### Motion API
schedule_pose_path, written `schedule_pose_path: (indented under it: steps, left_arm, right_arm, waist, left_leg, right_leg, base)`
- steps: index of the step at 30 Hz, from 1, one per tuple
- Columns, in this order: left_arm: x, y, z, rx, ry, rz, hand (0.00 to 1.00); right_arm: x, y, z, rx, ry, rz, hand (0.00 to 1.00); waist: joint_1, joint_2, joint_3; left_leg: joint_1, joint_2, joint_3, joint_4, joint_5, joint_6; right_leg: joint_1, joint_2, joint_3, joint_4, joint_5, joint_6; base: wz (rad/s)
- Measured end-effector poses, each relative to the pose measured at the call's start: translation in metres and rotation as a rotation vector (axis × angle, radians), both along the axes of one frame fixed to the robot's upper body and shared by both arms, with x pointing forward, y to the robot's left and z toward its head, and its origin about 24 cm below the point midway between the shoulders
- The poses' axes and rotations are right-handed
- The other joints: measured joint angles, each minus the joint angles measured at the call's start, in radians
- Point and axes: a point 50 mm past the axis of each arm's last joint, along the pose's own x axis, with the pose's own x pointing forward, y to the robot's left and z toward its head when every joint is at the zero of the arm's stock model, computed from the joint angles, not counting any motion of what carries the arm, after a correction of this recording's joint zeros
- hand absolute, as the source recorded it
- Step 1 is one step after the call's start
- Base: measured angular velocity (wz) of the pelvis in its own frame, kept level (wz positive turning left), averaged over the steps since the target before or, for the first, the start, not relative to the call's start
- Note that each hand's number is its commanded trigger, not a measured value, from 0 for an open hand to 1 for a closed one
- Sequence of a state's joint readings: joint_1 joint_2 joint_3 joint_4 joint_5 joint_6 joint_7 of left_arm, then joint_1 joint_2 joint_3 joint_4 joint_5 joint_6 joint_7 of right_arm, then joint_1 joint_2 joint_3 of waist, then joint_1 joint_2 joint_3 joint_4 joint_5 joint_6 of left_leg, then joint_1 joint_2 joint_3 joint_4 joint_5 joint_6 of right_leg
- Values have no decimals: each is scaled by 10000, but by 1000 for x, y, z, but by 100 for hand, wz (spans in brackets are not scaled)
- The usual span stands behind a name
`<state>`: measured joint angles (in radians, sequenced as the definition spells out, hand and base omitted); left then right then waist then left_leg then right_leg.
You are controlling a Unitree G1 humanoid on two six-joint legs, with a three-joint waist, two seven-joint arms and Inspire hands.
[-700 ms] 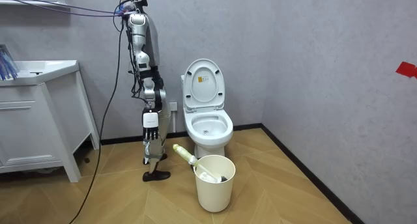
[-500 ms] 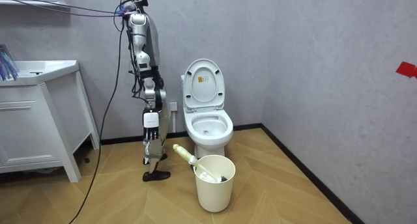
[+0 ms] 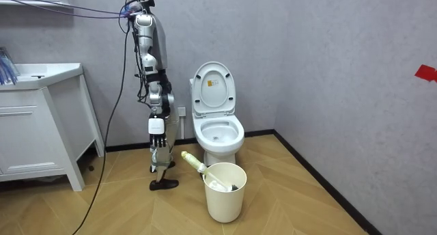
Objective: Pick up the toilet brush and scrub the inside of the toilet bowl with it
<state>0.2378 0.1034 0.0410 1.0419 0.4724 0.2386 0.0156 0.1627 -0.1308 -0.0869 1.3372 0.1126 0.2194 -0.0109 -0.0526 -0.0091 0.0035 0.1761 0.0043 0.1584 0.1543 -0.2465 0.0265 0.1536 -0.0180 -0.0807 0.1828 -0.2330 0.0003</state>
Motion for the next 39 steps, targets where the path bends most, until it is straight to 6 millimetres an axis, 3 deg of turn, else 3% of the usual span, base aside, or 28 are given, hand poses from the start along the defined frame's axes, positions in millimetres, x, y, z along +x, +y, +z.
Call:
schedule_pose_path:
  steps: [3, 5, 8, 11, 16, 21, 29, 34, 39]
  left_arm:
    - [0, 3, 1, 69, -37, 171, 0]
    - [-4, 4, 1, 102, -24, 289, 0]
    - [-6, 7, 2, 123, -166, 647, 0]
    - [-5, 11, 3, 151, -551, 1050, 0]
    - [5, 13, 5, 101, -1231, 1014, 0]
    - [5, 18, 7, 144, -1520, 847, 0]
    - [4, 22, 8, 316, -1512, 725, 0]
    - [13, 20, 8, 254, -1927, 449, 0]
    - [19, 22, 10, 427, -2206, 290, 0]
  right_arm:
    - [-13, 1, 1, -378, -67, -2269, 0]
    - [-20, 1, 2, -620, -101, -3730, 0]
    - [-22, -1, 3, -1066, -862, -7444, 0]
    - [-8, -7, 3, -1407, -1943, -10192, 0]
    - [33, -22, 6, -1766, -3739, -12023, 0]
    - [63, -33, 12, -1942, -4979, -11712, 0]
    - [94, -37, 19, -2206, -5734, -9555, 0]
    - [123, -40, 27, -2524, -6322, -7835, 0]
    - [136, -48, 33, -3012, -6476, -6715, 0]
  waist:
    - [-38, 10, 0]
    - [-245, 10, 1]
    - [-509, 23, 0]
    - [-511, 14, -3]
    - [-637, 7, -9]
    - [-564, -67, -52]
    - [-478, -115, -75]
    - [-342, -112, -37]
    - [-225, -93, -41]
  left_leg:
    - [19, -6, 1, -35, 0, 0]
    - [30, -6, 2, -37, 0, 0]
    - [-59, -7, 72, -53, -5, -7]
    - [-106, -12, 256, -20, -5, -8]
    - [-263, -8, 308, 43, -5, -7]
    - [-350, -2, 327, 65, -2, -13]
    - [-567, -6, 294, 181, 0, -12]
    - [-761, 12, 264, 383, 0, -9]
    - [-1222, 13, 149, 530, 3, -2]
  right_leg:
    - [46, 2, 1, -138, 0, 0]
    - [32, 9, 22, -136, 0, 1]
    - [-72, 29, 103, -110, 0, 0]
    - [-197, 49, 227, 16, 28, -20]
    - [-370, 46, 254, 45, 41, -13]
    - [-532, 74, 250, 40, 53, -35]
    - [-668, 55, 218, 76, 94, -46]
    - [-735, 52, 209, 65, 171, -45]
    - [-1087, 22, -6, 56, 233, -40]
  base:
    - [0]
    - [0]
    - [-7]
    - [-17]
    - [-3]
    - [0]
    - [0]
    - [1]
    - [11]
